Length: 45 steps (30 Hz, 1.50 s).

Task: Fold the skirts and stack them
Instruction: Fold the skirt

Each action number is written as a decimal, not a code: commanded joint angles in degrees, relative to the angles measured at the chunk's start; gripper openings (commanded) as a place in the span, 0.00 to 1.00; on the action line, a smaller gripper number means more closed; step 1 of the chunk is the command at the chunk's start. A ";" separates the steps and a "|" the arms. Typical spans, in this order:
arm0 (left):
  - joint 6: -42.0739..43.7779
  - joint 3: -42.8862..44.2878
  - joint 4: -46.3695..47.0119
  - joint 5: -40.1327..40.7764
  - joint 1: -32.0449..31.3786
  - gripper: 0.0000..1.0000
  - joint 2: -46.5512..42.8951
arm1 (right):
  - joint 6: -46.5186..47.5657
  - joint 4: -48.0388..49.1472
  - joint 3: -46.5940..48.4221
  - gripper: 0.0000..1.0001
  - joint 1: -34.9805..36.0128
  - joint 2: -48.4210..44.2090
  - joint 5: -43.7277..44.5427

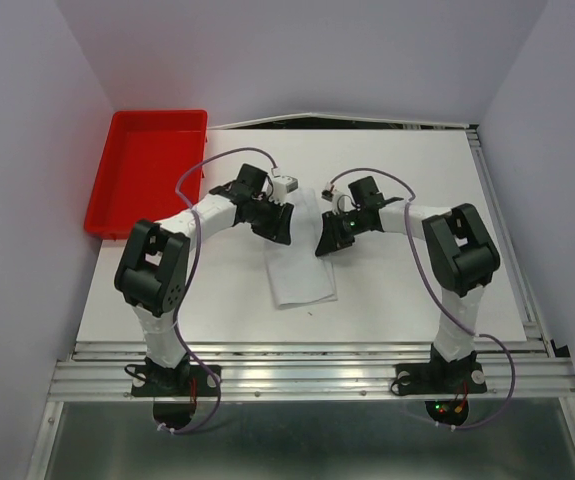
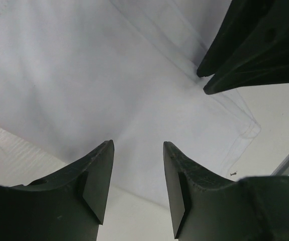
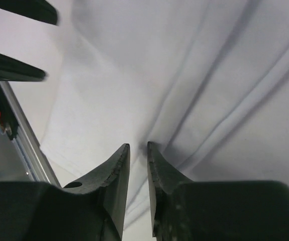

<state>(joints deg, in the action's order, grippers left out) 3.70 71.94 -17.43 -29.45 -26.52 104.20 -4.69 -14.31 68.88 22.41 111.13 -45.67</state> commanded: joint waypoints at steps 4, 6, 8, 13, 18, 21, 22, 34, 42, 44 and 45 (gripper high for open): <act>1.83 4.52 -2.42 1.86 0.86 0.55 0.56 | -0.32 -2.74 -2.16 0.17 1.75 5.67 0.59; 2.09 5.57 -3.74 0.55 1.03 0.54 1.35 | -2.86 -2.75 -5.32 0.13 1.76 5.50 -2.65; 2.27 5.58 -5.15 -2.44 0.95 0.55 2.58 | -5.92 -2.31 -8.04 0.10 3.15 4.19 -6.25; 1.74 8.47 -7.61 -3.42 1.12 0.52 10.73 | -15.23 4.78 -12.45 0.14 9.12 -5.19 -10.66; 2.80 14.36 -8.50 -2.37 1.82 0.52 14.54 | -16.66 4.56 -10.00 0.22 7.66 -9.61 -12.43; 4.02 15.68 -6.92 -0.35 2.00 0.52 10.43 | -18.95 5.25 -10.08 0.25 0.72 -14.26 -9.54; 4.29 15.68 -6.74 0.70 1.91 0.52 9.10 | -19.22 5.60 -10.34 0.26 -2.34 -16.28 -8.66; -0.97 11.37 0.03 13.52 -10.02 0.60 0.56 | -24.05 18.87 -12.81 0.22 -5.01 -10.50 3.74; -5.37 14.36 1.87 19.43 -12.41 0.55 6.00 | -26.60 23.53 -14.56 0.11 -6.07 -7.68 11.83; -5.64 14.98 2.58 19.87 -12.50 0.55 6.97 | -27.13 25.11 -15.27 0.11 -6.07 -7.16 12.45; -5.73 15.24 2.49 20.13 -12.59 0.55 7.41 | -27.13 25.03 -15.18 0.11 -6.07 -6.55 12.45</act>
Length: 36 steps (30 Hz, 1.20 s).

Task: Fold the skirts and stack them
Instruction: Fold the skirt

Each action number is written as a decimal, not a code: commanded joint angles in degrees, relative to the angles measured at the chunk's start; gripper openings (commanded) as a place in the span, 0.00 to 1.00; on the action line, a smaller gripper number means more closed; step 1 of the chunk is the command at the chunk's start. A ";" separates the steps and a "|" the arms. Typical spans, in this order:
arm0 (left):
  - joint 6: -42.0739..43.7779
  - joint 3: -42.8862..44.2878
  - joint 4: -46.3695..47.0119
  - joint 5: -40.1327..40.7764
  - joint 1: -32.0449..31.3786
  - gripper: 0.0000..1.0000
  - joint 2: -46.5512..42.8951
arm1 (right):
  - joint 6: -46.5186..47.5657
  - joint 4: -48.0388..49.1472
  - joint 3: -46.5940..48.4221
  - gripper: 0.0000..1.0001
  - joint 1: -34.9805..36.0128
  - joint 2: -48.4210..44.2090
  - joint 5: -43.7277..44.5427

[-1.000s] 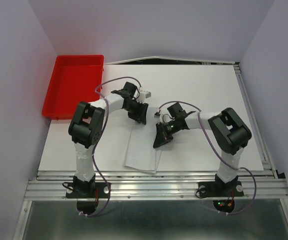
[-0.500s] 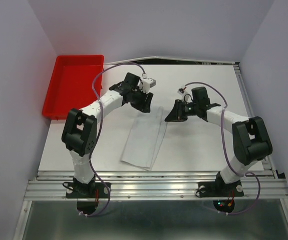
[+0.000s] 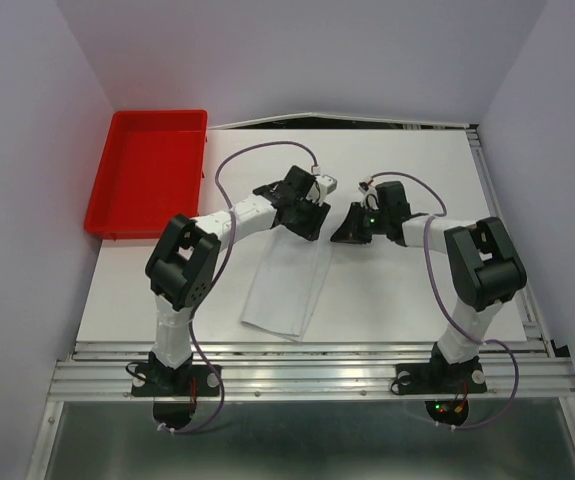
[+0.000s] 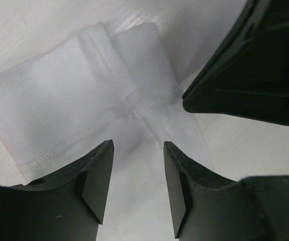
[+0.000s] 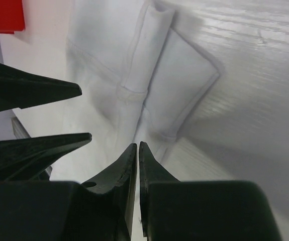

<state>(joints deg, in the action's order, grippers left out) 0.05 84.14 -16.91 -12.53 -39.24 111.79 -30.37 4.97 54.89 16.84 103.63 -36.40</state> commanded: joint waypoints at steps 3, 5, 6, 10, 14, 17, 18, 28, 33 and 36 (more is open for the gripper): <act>-2.34 4.63 1.62 3.04 -0.22 0.56 1.76 | -1.53 6.01 -0.93 0.09 -0.49 3.41 2.12; -2.34 5.68 1.61 2.60 -0.74 0.56 2.99 | -1.44 5.93 -0.93 0.09 -0.49 4.55 2.39; -2.51 6.21 1.61 2.60 -0.92 0.56 3.26 | -1.36 5.84 -0.93 0.09 -0.49 4.82 2.65; -3.13 7.00 1.79 2.43 -1.45 0.56 5.02 | -1.27 5.84 -0.84 0.09 -0.49 5.96 2.74; -3.66 8.14 1.88 3.22 -1.54 0.55 6.95 | -1.45 5.40 -1.10 0.09 -0.49 6.58 4.05; -3.75 8.67 1.61 4.27 -1.54 0.49 8.18 | -1.62 4.70 -1.45 0.08 -0.49 6.58 5.29; -3.66 8.67 1.70 4.36 -1.54 0.47 8.36 | -1.53 4.43 -1.63 0.08 -0.49 6.49 5.29; -3.13 9.47 0.73 4.71 -1.54 0.08 7.84 | -1.27 3.99 -1.63 0.09 -0.49 6.49 5.55; -2.60 7.80 0.47 3.04 -1.71 0.00 3.71 | -1.18 3.55 -1.37 0.08 -0.49 6.67 5.47; -2.51 6.30 0.38 2.16 -1.89 0.00 1.33 | -1.27 3.47 -1.46 0.08 -0.49 6.58 5.64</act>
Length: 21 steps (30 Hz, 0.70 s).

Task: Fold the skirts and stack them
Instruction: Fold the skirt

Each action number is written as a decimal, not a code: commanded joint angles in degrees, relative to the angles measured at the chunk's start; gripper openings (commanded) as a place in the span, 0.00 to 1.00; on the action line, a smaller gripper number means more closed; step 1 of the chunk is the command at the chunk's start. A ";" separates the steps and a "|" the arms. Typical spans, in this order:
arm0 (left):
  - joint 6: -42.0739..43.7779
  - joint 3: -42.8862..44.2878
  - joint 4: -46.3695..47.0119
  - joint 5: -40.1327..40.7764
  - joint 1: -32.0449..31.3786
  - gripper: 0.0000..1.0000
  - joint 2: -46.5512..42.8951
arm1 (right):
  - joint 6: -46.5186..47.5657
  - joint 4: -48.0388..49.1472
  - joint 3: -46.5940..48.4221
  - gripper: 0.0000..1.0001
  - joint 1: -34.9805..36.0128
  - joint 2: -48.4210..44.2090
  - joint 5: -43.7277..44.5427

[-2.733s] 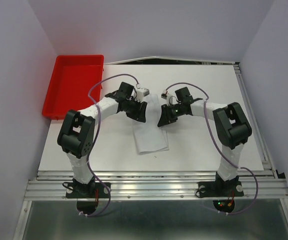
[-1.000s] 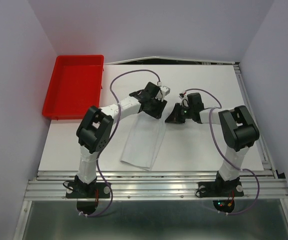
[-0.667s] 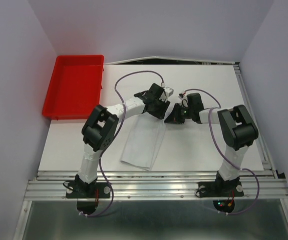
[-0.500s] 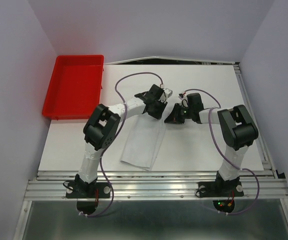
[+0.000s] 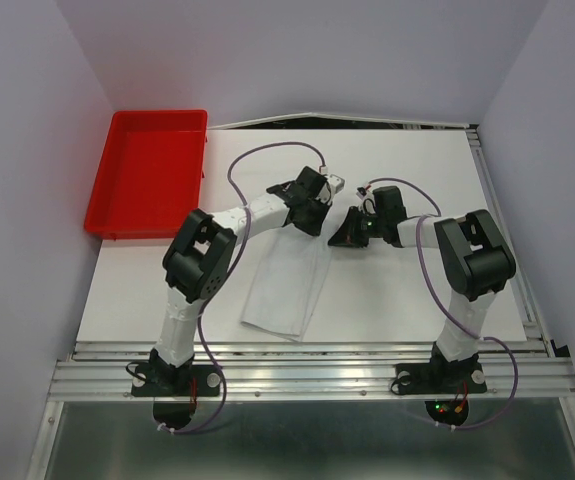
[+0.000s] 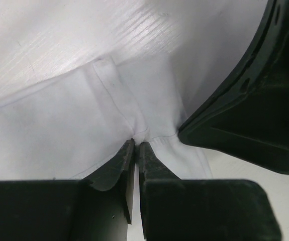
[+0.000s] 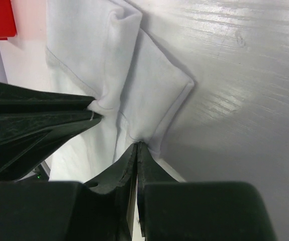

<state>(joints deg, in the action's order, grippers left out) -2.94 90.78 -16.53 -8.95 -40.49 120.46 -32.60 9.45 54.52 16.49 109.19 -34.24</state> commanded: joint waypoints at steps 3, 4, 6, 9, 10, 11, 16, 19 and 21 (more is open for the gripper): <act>0.83 -1.31 0.27 -1.86 -0.91 0.00 -8.75 | 1.05 -1.02 -1.17 0.08 -0.14 1.03 3.39; 0.83 -1.31 0.19 -1.95 -1.08 0.00 -8.76 | 1.05 -1.02 -1.17 0.07 -0.14 1.03 3.48; 0.83 -0.96 0.19 -2.74 -1.26 0.00 -8.76 | 1.13 -1.02 -1.26 0.07 -0.14 1.03 3.57; 0.83 -0.26 -0.25 -3.62 -1.52 0.00 -8.14 | 1.05 -1.02 -1.44 0.07 -0.14 0.94 3.74; 0.74 0.18 -0.25 -4.05 -1.78 0.00 -7.97 | 1.05 -1.02 -1.52 0.08 -0.14 0.85 3.65; 0.74 0.27 -0.43 -4.23 -1.87 0.00 -7.70 | 1.13 -1.10 -1.61 0.08 -0.14 0.85 3.74; 0.13 1.06 -0.34 -5.02 -2.75 0.00 -5.95 | 0.87 -1.02 -1.70 0.07 -0.14 0.68 4.00; -0.22 1.59 -0.08 -5.72 -2.93 0.00 -4.45 | 0.87 -1.02 -1.87 0.07 -0.14 0.68 4.01; -0.49 2.38 -0.08 -6.43 -2.84 0.00 -3.31 | 0.78 -1.10 -2.05 0.07 -0.14 0.59 4.18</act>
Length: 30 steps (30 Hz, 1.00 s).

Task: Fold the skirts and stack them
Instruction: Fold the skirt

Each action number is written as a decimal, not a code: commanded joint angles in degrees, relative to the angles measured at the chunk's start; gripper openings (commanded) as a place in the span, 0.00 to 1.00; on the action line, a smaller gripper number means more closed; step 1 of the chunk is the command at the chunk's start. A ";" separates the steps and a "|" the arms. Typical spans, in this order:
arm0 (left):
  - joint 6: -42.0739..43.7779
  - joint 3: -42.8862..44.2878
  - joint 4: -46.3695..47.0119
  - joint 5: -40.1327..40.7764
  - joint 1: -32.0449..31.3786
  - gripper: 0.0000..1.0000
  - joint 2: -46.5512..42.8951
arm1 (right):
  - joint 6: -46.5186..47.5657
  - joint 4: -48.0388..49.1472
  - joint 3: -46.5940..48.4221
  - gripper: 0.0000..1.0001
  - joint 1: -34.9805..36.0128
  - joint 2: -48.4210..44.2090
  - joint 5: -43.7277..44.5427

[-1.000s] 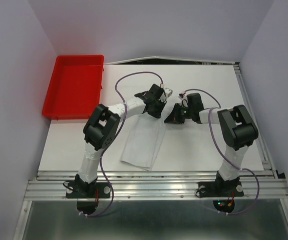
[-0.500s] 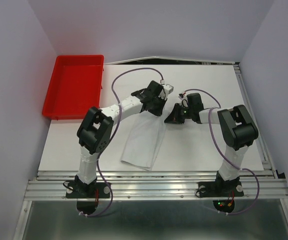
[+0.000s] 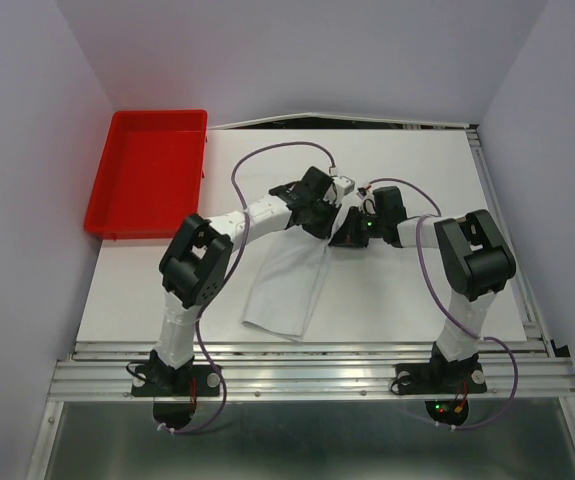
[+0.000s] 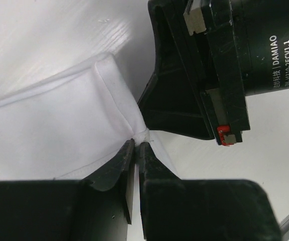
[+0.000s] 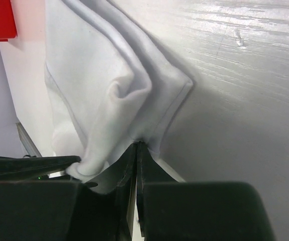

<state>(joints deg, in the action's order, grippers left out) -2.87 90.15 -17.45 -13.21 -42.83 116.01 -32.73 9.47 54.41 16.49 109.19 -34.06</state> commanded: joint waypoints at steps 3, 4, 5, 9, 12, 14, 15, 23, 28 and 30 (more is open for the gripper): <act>-0.91 4.42 0.49 -2.69 -0.59 0.00 2.81 | 0.83 -1.21 -2.03 0.07 -0.14 0.68 3.92; -0.99 4.60 0.49 -2.70 -0.50 0.00 3.26 | 0.83 -1.21 -1.94 0.07 -0.14 0.59 3.92; -0.99 5.21 0.58 -2.78 -0.41 0.00 3.70 | 0.83 -1.21 -1.94 0.07 -0.14 0.59 3.92; -1.43 6.44 0.31 -4.10 -0.33 0.00 6.59 | 0.91 -1.30 -2.21 0.06 -0.14 0.06 4.01; -1.78 6.36 0.31 -5.24 -0.33 0.00 7.91 | 2.22 -2.96 -1.77 0.07 -0.14 -0.64 4.62; -1.70 6.01 0.23 -5.68 -0.15 0.00 8.18 | 3.81 -4.98 -0.63 0.07 -0.14 -1.34 6.10; -1.78 5.92 0.14 -5.77 0.02 0.03 8.27 | 4.68 -8.21 -0.01 0.07 -0.14 -1.69 6.72; 2.51 5.22 -1.62 -9.20 2.05 0.46 2.83 | 14.27 -22.56 5.43 0.13 -1.20 -6.61 9.63; 5.95 3.64 -2.85 -12.62 2.05 0.67 -6.39 | 19.10 -28.45 10.09 0.21 -1.81 -9.25 7.88; 6.74 2.23 -4.33 -12.72 2.14 0.67 -9.03 | 20.77 -29.68 11.15 0.23 -2.34 -10.65 5.78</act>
<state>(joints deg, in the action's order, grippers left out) 0.43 93.27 -20.03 -22.90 -40.77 118.28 -17.54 -14.70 61.06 15.09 102.94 -27.16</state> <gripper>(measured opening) 0.663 0.217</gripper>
